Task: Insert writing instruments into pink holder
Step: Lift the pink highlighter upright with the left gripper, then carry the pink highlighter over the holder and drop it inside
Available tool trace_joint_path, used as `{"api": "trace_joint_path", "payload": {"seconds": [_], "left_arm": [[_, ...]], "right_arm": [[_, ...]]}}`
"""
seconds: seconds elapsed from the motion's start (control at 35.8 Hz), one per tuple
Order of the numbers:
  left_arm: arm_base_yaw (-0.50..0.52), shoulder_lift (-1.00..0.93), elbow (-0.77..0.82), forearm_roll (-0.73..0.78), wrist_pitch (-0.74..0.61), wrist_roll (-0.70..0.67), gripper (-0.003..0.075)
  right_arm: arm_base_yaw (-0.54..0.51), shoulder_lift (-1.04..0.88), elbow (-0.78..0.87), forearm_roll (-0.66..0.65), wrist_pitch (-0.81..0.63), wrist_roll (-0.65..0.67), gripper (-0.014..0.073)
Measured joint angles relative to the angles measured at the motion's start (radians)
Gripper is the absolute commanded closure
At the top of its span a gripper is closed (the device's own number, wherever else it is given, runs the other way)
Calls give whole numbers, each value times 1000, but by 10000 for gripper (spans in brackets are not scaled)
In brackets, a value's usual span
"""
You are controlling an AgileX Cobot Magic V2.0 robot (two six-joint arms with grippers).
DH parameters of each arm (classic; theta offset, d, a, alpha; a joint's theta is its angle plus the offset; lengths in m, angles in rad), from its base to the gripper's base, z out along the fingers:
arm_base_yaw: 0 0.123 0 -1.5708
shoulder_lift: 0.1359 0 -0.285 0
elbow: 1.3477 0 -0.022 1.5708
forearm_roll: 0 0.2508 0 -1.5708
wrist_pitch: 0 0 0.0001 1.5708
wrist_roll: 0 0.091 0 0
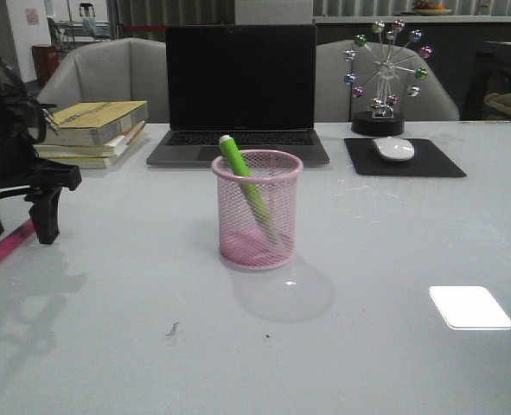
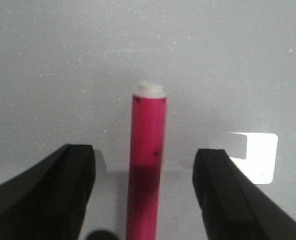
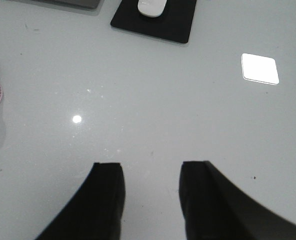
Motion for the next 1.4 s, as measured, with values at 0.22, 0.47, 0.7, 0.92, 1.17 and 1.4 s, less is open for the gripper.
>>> {"api": "trace_joint_path", "payload": {"seconds": [0.22, 0.47, 0.7, 0.92, 1.17, 1.4], "left_arm": [[0, 6, -5, -16, 8, -2, 633], [-10, 6, -10, -2, 8, 12, 628], [-16, 4, -40, 18, 15, 19, 628], [-37, -115, -69, 27, -123, 35, 628], [-105, -266, -73, 22, -304, 63, 628], [-194, -328, -61, -10, -471, 65, 628]], "right_arm": [[0, 0, 0, 0, 0, 0, 200], [0, 0, 0, 0, 0, 0, 200], [0, 0, 0, 0, 0, 0, 200], [0, 0, 0, 0, 0, 0, 200], [0, 0, 0, 0, 0, 0, 200], [0, 0, 0, 0, 0, 0, 200]]}}
